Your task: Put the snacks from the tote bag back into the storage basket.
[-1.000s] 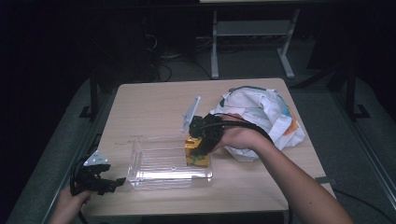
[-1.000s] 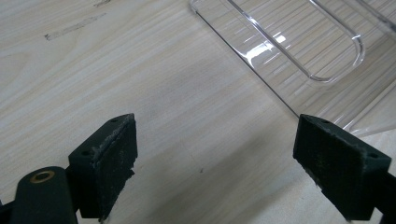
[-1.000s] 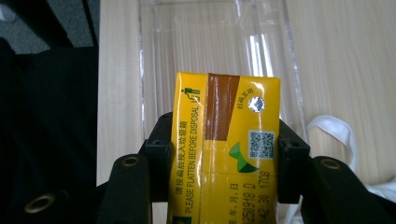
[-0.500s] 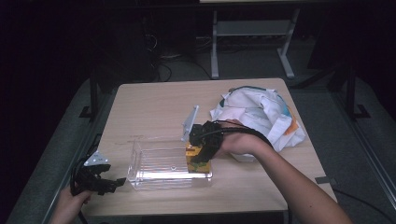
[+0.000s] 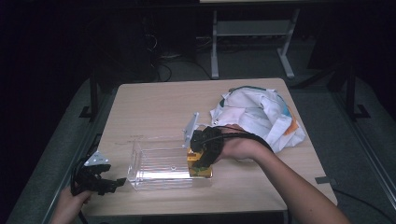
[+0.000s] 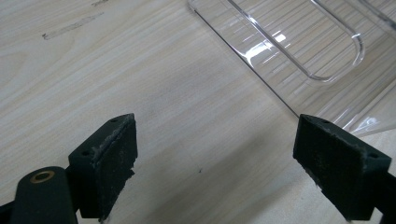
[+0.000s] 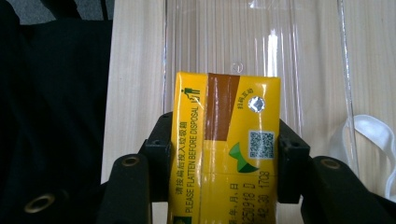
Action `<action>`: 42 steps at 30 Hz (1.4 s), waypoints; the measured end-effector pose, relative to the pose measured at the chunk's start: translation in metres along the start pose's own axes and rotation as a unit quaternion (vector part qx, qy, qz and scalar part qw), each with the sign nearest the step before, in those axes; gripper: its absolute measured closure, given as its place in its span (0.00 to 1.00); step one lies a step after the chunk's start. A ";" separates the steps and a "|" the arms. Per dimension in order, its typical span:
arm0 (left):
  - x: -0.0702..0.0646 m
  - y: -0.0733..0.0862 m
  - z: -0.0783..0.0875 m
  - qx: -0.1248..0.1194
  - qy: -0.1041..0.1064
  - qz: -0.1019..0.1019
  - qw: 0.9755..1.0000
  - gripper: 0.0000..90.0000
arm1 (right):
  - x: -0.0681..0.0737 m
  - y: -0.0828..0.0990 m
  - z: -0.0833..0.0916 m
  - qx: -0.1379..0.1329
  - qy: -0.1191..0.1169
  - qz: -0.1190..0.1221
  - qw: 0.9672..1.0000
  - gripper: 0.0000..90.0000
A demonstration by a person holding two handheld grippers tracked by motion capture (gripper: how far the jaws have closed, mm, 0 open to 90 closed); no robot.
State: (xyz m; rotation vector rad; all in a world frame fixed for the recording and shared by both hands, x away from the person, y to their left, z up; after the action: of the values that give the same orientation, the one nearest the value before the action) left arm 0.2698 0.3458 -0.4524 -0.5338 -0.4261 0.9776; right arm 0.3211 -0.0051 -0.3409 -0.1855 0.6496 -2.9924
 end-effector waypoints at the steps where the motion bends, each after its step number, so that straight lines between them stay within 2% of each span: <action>1: 0.000 0.000 0.000 0.000 0.000 0.000 1.000 0.15 | 0.000 0.000 -0.001 0.000 -0.002 -0.002 1.000 0.58; 13: -0.001 0.000 0.000 -0.001 0.000 0.002 1.000 0.15 | 0.000 0.006 -0.020 0.018 -0.002 -0.002 1.000 0.57; 14: 0.000 0.000 0.000 0.001 -0.001 -0.002 1.000 0.15 | 0.000 0.006 -0.023 0.020 -0.001 0.000 1.000 0.58; 22: -0.001 0.001 -0.001 -0.001 0.000 0.006 1.000 0.15 | 0.001 0.008 -0.036 0.036 -0.006 -0.001 0.999 0.57; 28: 0.000 0.001 -0.001 0.001 -0.001 -0.002 1.000 0.15 | 0.001 0.009 -0.040 0.045 -0.009 0.002 0.999 0.57; 37: 0.000 0.000 -0.001 0.002 0.000 -0.004 1.000 0.15 | 0.002 0.011 -0.042 0.053 -0.006 0.001 0.999 0.57; 42: -0.001 0.000 -0.001 0.001 0.001 0.004 1.000 0.15 | 0.004 0.011 -0.042 0.054 -0.003 0.006 0.999 0.56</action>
State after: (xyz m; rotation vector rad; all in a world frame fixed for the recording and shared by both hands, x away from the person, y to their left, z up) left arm 0.2695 0.3444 -0.4538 -0.5342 -0.4213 0.9848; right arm 0.3117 0.0018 -0.3828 -0.1832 0.4851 -3.0043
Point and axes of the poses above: each handheld gripper's, and its own axes: z roughly backward along the jaws, y roughly out of its underside, x roughly to its left, the point moved 2 cm from there along -z, roughly forward along the jaws, and after that the axes turned 10 degrees about -y, right-handed, at the moved point
